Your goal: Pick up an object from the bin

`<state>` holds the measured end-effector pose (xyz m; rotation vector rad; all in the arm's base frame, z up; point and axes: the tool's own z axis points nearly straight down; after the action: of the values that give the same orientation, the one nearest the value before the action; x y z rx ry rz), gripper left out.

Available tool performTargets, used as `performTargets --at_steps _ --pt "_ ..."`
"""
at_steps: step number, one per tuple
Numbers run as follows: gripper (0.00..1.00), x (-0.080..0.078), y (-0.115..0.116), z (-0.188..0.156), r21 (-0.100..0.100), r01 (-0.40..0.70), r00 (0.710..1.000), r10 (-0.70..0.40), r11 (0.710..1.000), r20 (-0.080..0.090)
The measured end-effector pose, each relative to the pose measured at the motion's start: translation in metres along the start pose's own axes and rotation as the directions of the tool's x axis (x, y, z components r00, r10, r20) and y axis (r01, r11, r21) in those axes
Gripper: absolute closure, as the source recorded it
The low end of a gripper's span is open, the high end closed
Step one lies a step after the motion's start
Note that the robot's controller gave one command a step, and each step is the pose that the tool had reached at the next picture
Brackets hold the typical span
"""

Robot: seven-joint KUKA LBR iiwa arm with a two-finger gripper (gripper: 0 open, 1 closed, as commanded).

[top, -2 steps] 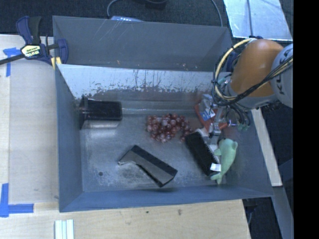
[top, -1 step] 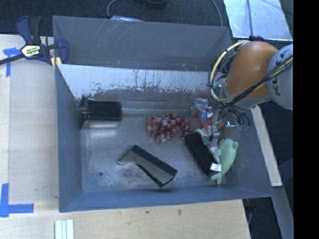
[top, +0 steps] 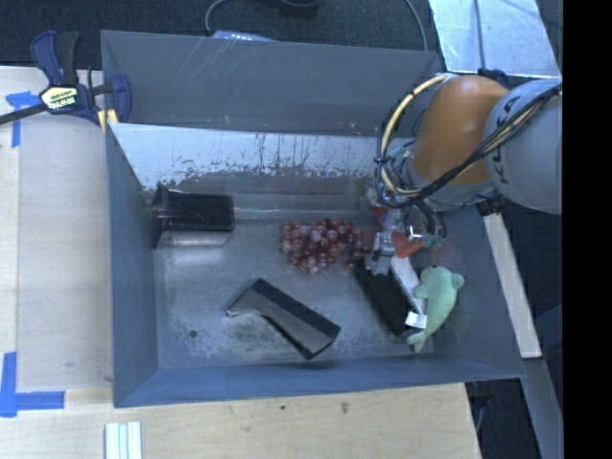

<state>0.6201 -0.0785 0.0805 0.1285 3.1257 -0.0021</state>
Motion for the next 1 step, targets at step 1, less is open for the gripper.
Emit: performTargets --at_steps 1 --pt "1.0 0.0099 0.0505 0.0026 0.001 -0.212 0.977 0.212 0.977 -0.008"
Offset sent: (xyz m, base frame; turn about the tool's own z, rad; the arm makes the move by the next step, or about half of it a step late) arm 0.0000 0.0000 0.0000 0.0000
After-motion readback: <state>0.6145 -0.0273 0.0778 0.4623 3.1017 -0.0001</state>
